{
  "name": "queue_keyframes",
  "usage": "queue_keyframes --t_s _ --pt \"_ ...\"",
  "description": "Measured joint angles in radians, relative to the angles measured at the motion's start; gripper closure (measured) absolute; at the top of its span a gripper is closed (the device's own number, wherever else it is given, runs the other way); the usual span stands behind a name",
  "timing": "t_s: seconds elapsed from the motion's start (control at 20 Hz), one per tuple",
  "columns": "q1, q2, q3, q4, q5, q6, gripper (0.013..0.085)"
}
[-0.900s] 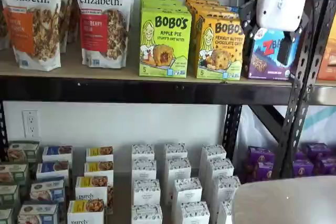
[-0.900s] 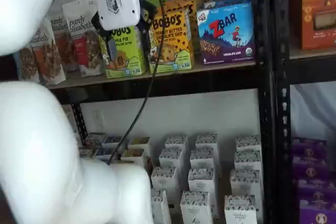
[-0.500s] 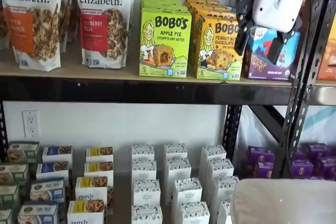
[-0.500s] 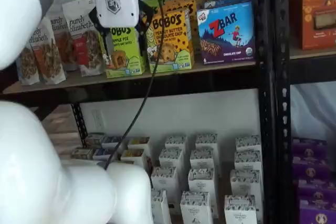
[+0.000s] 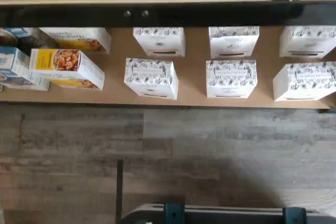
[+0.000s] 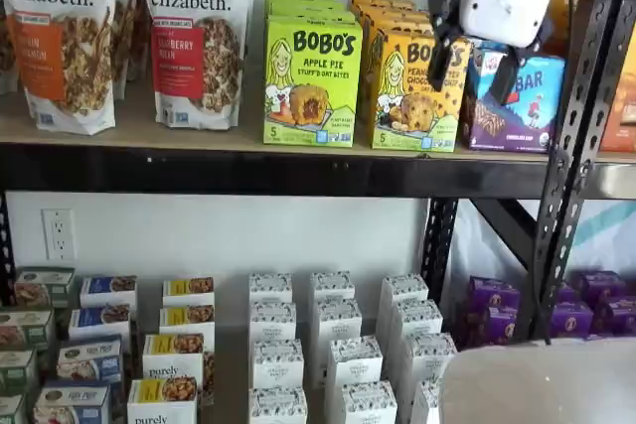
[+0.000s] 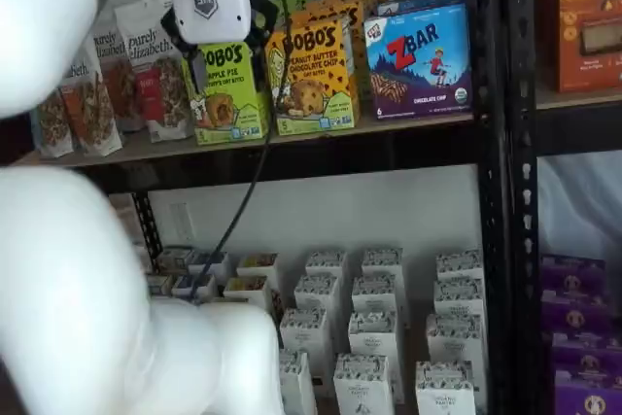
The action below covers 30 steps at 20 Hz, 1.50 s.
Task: Pick the green box on the top shelf, the fourth from the left
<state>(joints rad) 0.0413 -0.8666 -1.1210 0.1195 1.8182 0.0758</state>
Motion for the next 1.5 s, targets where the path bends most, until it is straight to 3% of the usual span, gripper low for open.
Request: queue_keyframes --t_s 0.5,0.75,1.2,1.5 --pt "0.199 0.126 -0.076 -0.09 -0.114 0.17 0.013" --pt "0.27 0.211 -0.134 -0.118 -0.16 0.234 0.013" --pt "0.331 0.366 -0.254 -0.113 -0.227 0.293 0.013" --pt "0.346 0.453 -0.328 -0.119 -0.226 0.308 0.013"
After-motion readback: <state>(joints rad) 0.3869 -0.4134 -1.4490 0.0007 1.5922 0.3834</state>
